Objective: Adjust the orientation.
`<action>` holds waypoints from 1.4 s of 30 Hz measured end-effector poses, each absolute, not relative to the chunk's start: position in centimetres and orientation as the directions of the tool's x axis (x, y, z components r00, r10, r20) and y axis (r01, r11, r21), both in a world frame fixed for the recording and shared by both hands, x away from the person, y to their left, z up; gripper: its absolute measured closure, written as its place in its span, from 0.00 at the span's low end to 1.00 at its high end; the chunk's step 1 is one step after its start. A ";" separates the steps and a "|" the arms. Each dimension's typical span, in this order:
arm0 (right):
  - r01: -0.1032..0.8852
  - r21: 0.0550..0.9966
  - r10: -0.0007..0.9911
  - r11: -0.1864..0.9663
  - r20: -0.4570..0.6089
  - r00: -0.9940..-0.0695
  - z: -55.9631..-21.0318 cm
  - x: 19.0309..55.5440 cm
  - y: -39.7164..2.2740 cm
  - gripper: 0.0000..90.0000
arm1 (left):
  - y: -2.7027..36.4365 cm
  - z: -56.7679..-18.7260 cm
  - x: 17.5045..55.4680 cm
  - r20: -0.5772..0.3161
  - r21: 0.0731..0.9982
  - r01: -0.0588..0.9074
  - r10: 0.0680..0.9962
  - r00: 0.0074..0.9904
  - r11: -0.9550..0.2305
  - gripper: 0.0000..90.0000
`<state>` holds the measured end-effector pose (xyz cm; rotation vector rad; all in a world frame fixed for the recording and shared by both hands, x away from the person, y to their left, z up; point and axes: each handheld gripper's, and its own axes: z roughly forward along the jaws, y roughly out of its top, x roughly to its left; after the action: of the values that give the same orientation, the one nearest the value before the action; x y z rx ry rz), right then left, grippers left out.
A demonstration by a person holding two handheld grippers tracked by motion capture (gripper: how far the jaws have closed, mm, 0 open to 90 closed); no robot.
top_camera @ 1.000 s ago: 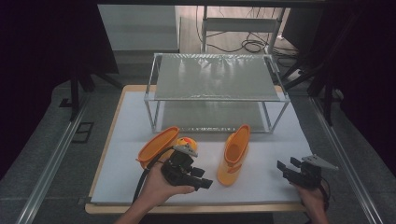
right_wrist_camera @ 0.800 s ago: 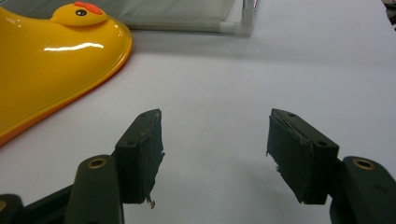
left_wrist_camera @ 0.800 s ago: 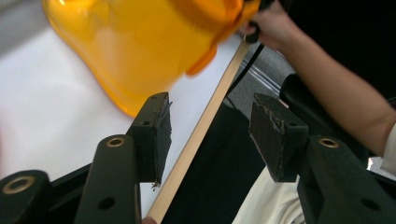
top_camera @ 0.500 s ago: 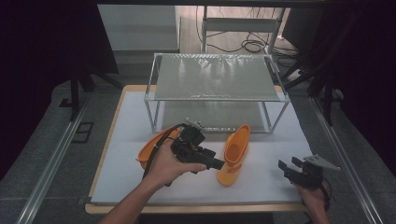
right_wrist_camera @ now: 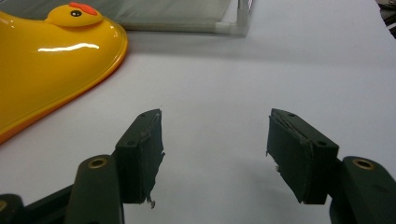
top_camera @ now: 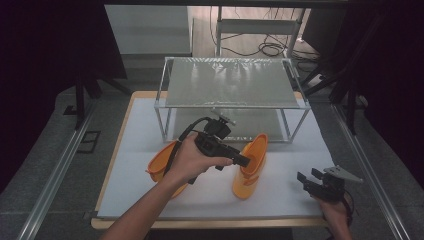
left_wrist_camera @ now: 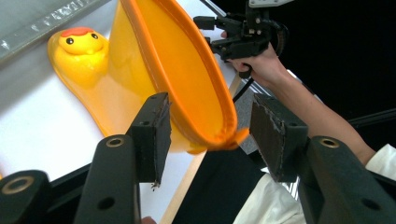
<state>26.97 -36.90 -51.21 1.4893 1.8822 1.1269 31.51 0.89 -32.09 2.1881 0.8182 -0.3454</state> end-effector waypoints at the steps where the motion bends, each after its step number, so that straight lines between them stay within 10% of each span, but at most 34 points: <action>1: 0.551 0.832 0.950 0.068 0.114 -0.290 -51.2 27.0 -36.9 0.40 | 0.4 -32.0 31.9 -0.470 0.554 0.655 0.457 0.755 -0.513 0.54; 28: 0.556 0.828 0.950 0.069 0.116 -0.291 -51.4 27.0 -37.0 0.40 | -3.6 -34.1 35.9 -0.416 0.412 0.701 0.564 0.713 -0.582 0.59; 42: 0.556 0.829 0.951 0.066 0.117 -0.286 -51.4 27.1 -37.1 0.40 | -4.7 -35.0 36.2 -0.385 0.385 0.703 0.588 0.711 -0.599 0.88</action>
<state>27.09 -37.12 -51.42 1.4959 1.8853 1.1221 36.23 -4.66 -34.98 2.4013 0.9842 -0.2970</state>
